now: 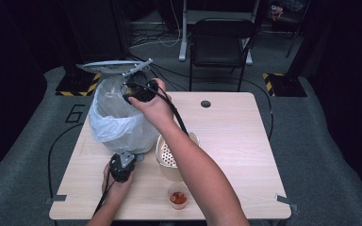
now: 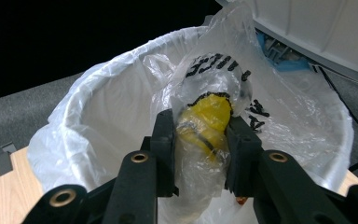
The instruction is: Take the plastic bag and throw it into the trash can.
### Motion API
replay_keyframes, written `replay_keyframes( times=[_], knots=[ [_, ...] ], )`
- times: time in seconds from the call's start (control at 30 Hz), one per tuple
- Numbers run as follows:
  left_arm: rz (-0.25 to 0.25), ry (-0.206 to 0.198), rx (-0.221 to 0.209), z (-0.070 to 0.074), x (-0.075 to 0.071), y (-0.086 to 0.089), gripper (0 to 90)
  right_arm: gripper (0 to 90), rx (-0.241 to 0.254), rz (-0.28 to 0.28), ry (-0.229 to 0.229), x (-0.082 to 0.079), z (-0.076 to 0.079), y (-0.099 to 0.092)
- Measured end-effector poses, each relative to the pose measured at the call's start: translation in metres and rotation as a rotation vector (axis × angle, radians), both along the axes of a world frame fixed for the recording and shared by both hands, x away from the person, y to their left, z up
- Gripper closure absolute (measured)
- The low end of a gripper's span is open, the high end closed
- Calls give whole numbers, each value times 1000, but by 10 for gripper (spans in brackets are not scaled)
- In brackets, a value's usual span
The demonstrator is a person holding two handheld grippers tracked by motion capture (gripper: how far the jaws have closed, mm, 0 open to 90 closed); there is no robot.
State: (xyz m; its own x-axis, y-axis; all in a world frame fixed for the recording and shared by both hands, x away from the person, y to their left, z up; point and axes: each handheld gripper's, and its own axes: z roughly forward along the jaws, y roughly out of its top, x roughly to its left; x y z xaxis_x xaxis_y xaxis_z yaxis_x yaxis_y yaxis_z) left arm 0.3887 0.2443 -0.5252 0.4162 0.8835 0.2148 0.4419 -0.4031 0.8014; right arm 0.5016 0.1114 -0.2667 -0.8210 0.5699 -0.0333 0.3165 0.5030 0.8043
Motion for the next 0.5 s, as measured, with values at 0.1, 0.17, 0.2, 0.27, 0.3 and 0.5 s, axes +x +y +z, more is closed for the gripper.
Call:
replay_keyframes(
  times=[0.1, 0.17, 0.2, 0.27, 0.3, 0.5],
  knots=[
    [-1, 7, -8, 0, 0, 0, 900, 683, -22, -9, -10, 3, -4, 4],
    [-3, 7, -5, 0, -1, -1, 900, 672, -11, -23, 3, 4, -7, 7],
    [-3, 7, -3, 0, -1, -1, 900, 643, -12, -21, 2, 5, -8, 8],
    [-2, 7, -3, 0, -1, 0, 900, 579, -10, -23, 7, 5, -10, 10],
    [-2, 8, -6, 0, -1, 0, 900, 544, -9, -29, 9, 4, -10, 10],
    [-2, -3, 6, 0, 0, 0, 900, 463, -5, -31, 19, 4, -9, 6]
  ],
)
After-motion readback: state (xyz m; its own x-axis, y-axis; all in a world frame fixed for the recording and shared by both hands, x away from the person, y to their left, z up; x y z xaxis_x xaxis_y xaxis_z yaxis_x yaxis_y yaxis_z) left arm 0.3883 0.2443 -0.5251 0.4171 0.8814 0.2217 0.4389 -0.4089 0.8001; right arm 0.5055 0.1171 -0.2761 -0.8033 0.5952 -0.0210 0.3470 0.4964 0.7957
